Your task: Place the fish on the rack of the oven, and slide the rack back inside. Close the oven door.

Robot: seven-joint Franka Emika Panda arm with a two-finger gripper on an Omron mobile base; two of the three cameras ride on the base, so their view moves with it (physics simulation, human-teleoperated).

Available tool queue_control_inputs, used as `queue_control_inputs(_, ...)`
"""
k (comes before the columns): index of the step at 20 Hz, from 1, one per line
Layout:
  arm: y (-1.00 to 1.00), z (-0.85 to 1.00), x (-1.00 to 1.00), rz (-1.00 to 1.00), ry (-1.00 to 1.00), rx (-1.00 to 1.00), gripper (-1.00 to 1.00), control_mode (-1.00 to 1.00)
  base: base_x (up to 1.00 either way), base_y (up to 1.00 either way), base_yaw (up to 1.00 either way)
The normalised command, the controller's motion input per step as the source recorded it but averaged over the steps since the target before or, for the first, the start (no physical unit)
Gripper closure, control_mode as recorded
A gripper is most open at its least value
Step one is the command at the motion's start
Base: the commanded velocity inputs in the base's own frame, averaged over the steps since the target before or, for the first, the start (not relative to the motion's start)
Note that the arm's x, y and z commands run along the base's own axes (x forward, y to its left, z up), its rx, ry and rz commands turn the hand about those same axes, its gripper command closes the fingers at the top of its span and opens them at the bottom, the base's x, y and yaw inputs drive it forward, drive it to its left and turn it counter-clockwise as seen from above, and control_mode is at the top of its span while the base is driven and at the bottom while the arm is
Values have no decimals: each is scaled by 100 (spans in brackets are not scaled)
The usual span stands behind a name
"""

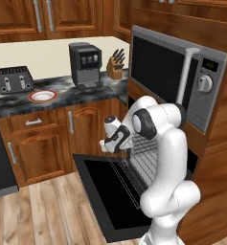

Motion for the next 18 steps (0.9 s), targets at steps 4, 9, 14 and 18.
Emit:
queue_control_inputs(4,73,18,-15,4,10,-1,-100,-100,0,0,0)
queue_control_inputs(9,74,0,-12,4,6,0,-100,-100,0,0,0)
queue_control_inputs(14,67,-10,-7,4,4,0,-100,-100,0,0,0)
queue_control_inputs(18,36,-44,0,10,1,0,-100,-100,0,0,0)
